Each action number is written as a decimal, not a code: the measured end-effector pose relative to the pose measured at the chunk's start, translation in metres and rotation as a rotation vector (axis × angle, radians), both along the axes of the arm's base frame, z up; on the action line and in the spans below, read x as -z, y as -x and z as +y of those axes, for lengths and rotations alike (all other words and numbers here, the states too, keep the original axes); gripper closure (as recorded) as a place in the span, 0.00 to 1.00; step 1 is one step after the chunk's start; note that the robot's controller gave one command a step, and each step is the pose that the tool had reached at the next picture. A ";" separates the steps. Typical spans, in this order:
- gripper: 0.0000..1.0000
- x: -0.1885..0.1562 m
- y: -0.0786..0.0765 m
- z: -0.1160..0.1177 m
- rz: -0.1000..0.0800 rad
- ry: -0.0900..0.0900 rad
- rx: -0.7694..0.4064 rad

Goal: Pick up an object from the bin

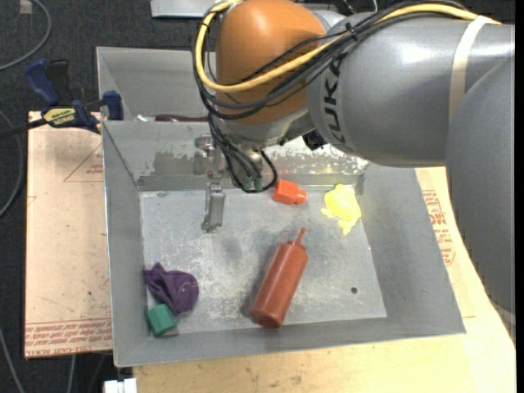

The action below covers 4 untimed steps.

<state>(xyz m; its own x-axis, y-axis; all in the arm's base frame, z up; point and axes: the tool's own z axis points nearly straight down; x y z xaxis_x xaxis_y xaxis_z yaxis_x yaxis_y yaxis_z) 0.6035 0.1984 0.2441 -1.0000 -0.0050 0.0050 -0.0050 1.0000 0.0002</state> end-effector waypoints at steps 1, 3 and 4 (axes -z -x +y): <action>0.00 -0.005 -0.001 -0.001 -0.006 -0.001 0.003; 0.00 0.058 0.019 -0.003 -0.011 -0.003 -0.181; 0.00 0.119 0.031 -0.006 -0.014 -0.004 -0.123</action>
Offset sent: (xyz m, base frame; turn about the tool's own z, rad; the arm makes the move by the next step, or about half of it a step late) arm -0.0877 -0.0002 -0.1112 -0.4579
